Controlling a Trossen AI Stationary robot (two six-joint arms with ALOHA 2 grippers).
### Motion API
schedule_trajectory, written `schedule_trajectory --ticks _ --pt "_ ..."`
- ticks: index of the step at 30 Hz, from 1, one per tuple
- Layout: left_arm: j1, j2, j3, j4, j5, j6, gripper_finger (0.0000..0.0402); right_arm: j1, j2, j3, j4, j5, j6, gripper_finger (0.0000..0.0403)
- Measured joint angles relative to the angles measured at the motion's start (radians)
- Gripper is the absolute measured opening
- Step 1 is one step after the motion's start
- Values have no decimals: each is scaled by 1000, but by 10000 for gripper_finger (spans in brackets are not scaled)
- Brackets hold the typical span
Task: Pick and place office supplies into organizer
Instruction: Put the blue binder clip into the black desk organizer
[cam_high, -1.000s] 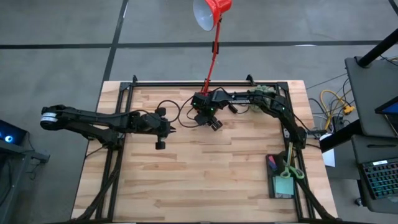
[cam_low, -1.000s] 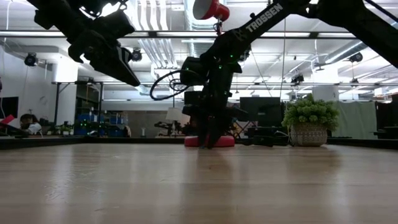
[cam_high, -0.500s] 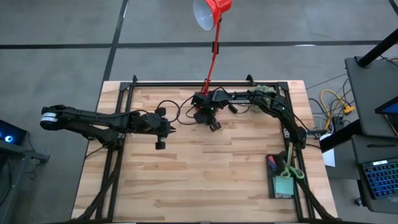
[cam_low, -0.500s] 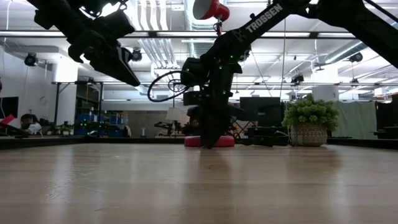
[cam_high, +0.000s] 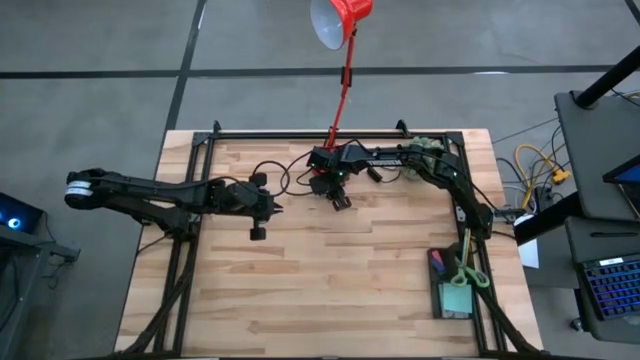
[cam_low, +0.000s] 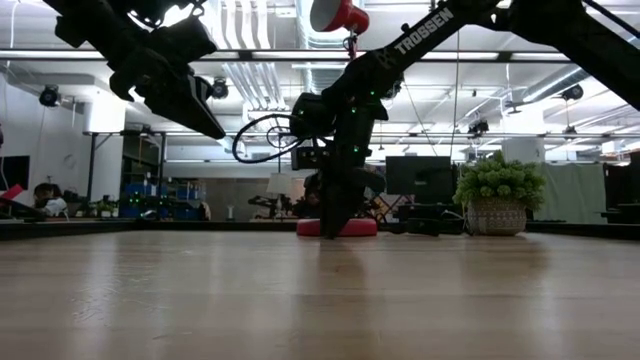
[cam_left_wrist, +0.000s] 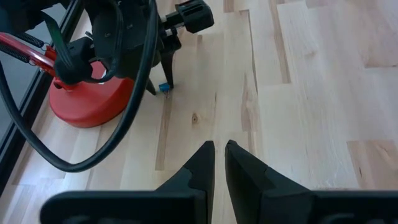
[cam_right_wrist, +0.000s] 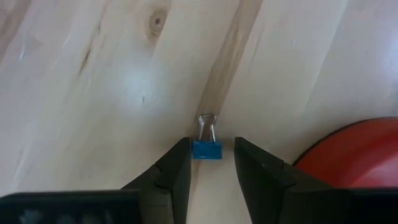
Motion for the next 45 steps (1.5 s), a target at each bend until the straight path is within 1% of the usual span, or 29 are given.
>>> schedule_trajectory --ticks 20,26,35,45 --pt "0 0 0 -1 0 -1 22 0 0 0 -4 -1 6 105" --pt "0 0 0 -1 0 -2 22 0 0 0 -8 -1 5 90" --pt "0 0 0 -1 0 -3 22 1 0 0 -12 5 5 48" --pt "0 0 0 -1 0 0 22 1 -8 1 -65 4 19 46"
